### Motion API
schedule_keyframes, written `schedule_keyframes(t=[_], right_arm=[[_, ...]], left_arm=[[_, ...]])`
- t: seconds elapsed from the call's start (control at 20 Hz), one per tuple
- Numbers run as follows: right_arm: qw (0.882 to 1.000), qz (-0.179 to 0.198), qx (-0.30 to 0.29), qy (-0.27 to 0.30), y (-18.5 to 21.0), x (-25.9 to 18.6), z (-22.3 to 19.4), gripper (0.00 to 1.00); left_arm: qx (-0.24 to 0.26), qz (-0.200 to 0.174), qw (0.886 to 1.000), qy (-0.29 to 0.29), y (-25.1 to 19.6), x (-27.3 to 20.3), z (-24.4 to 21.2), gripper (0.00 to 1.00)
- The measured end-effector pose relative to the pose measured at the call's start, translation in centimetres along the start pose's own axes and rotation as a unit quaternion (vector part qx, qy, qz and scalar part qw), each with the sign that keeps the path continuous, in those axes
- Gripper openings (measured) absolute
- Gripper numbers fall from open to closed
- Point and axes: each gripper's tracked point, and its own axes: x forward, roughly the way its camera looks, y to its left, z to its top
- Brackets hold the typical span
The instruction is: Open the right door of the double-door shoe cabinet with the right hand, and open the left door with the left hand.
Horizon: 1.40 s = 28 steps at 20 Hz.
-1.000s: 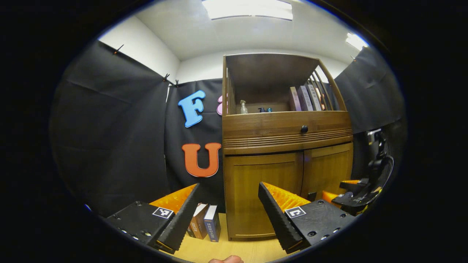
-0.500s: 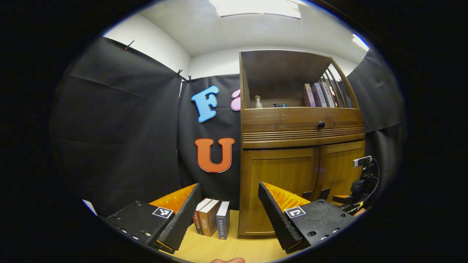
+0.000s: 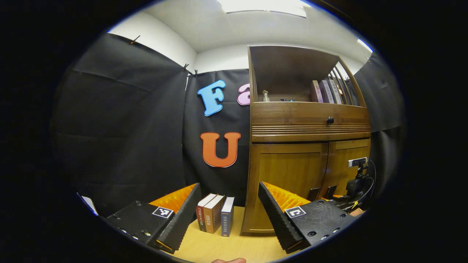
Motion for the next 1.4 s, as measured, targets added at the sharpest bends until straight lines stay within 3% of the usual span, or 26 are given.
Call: schedule_keyframes(t=[0.1, 0.3, 0.55, 1.4], right_arm=[[1.000, -0.011, -0.008, -0.003, -0.2, -0.1, 0.0, 0.39], [1.000, -0.003, 0.017, 0.006, 0.0, -0.4, -0.1, 0.34], [0.999, 0.027, 0.040, 0.016, -0.3, -1.6, -0.3, 0.33], [0.998, 0.061, 0.030, 0.011, -2.7, -10.0, -3.0, 0.31]], left_arm=[[-0.002, 0.002, 1.000, 0.000, 0.2, 0.1, 0.0, 0.95], [-0.006, -0.003, 1.000, 0.003, 0.0, -0.1, -0.1, 0.95], [-0.009, -0.012, 1.000, 0.011, -0.9, -0.3, -0.5, 0.95], [0.000, -0.080, 0.996, 0.042, -8.9, -1.8, -2.6, 0.95]])
